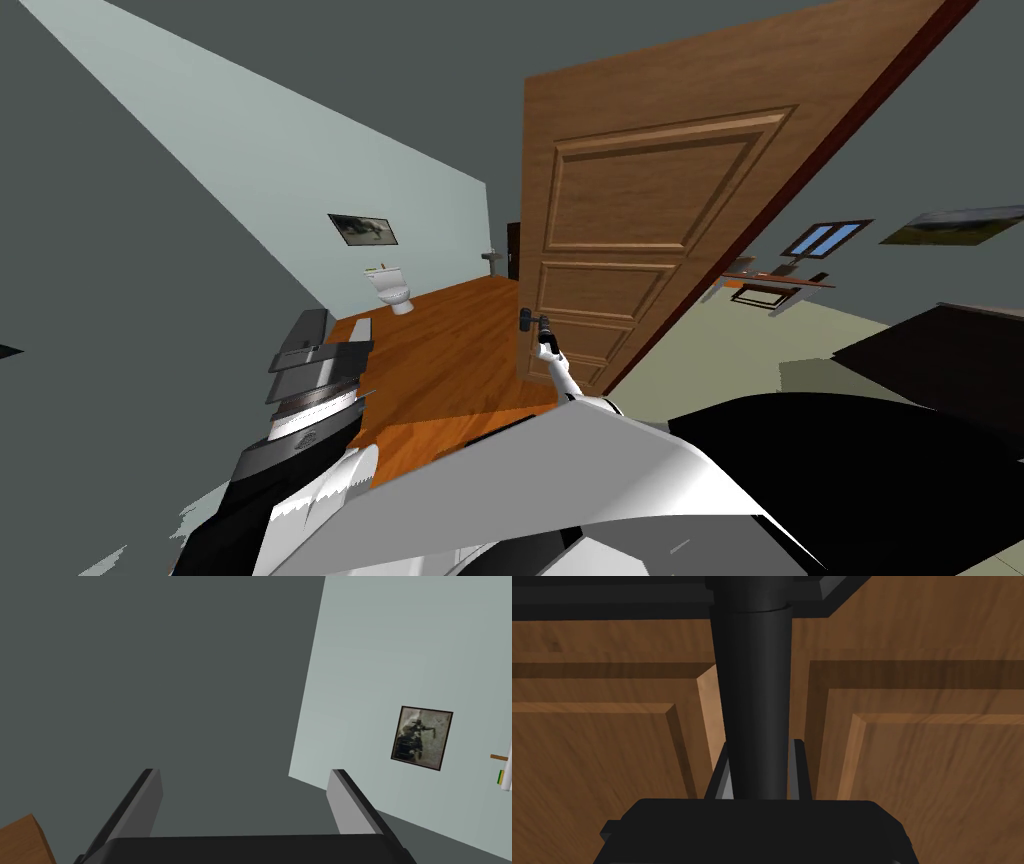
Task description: Push the door open
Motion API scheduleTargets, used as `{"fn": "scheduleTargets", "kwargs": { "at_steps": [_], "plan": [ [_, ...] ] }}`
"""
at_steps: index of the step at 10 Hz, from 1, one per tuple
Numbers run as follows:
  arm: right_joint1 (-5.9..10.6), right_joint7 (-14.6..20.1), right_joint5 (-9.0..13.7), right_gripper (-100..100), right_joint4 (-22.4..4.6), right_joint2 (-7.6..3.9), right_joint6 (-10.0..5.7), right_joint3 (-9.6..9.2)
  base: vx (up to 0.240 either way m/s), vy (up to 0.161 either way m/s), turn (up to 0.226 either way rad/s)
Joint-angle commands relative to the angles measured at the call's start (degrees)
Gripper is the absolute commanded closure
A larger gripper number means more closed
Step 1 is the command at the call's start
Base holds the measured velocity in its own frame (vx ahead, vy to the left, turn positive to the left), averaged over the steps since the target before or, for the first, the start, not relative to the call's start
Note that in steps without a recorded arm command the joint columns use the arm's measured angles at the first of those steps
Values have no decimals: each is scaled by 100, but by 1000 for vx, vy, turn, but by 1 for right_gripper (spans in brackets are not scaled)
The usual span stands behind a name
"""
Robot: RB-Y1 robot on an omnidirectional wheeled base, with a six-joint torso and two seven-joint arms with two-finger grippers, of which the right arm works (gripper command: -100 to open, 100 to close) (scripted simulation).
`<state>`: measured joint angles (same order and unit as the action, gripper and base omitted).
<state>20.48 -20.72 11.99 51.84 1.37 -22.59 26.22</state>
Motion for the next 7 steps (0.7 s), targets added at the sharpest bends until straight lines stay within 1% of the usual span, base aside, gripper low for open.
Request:
{"fn": "scheduleTargets", "kwargs": {
  "at_steps": [1,2,3,4,5,6,7],
  "plan": [
    [14,-81,54,100,-6,121,-17,43,62,208,-106],
    [20,-94,64,100,-13,149,-21,49,37,235,-41],
    [-15,-75,64,100,26,54,-46,92,2,88,-83],
    [-38,-101,85,100,18,-36,-53,144,3,-82,-39],
    [-35,-110,91,100,17,-60,-55,153,18,-143,36],
    [-31,-131,106,100,16,-112,-60,174,56,-139,55],
    [-31,-131,106,100,16,-112,-60,174,58,-113,39]
  ]
}}
